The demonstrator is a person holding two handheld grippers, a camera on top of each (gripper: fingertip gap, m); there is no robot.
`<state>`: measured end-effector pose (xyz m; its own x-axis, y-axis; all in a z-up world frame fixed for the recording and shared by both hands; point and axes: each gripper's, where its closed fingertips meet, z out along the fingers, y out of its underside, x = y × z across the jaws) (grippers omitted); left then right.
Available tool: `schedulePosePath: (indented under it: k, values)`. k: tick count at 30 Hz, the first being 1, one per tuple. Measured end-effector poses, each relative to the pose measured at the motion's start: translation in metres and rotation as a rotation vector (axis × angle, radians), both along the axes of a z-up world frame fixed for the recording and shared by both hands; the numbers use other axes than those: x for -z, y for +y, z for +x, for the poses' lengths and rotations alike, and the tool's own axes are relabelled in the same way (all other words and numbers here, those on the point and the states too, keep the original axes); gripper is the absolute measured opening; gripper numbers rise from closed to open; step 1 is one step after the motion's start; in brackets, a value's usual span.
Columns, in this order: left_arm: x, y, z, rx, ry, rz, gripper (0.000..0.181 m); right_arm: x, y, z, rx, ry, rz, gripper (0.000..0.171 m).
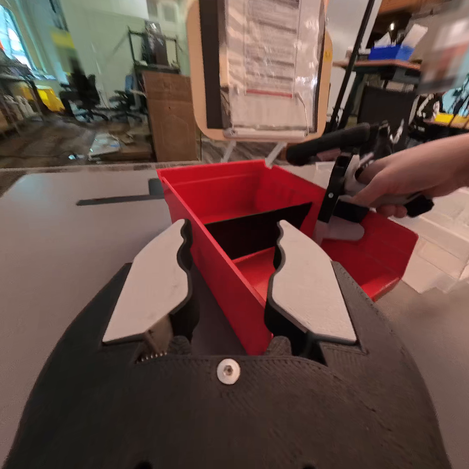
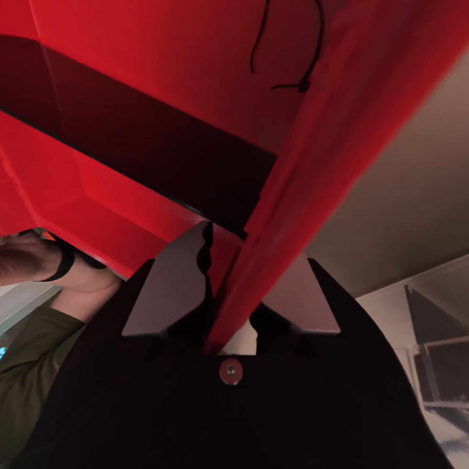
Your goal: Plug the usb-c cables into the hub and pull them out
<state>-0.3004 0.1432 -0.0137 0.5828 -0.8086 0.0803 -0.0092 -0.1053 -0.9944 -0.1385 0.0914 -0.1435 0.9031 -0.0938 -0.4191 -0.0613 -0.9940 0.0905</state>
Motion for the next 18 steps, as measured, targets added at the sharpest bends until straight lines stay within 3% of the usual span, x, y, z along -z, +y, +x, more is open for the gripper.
schedulePosePath:
  k: [6, 9, 12, 15, 18]
  values:
    - [-0.062, -0.017, -0.054, -0.159, -0.262, 0.187, 0.066, -0.037, 0.027, -0.024, -0.037, 0.081, 0.071, 0.028]
    - [-0.096, -0.053, -0.081, -0.197, -0.387, 0.289, 0.064, -0.079, 0.037, -0.025, -0.055, 0.094, 0.108, 0.028]
    - [-0.116, -0.078, -0.082, -0.197, -0.397, 0.355, 0.064, -0.137, 0.036, -0.015, -0.093, 0.099, 0.153, 0.028]
    - [-0.126, -0.096, -0.067, -0.103, -0.47, 0.365, 0.058, -0.202, 0.021, 0.008, -0.112, 0.111, 0.187, 0.027]
    - [-0.123, -0.093, -0.038, 0.058, -0.622, 0.184, 0.06, -0.258, -0.005, 0.045, -0.074, 0.122, 0.22, 0.027]
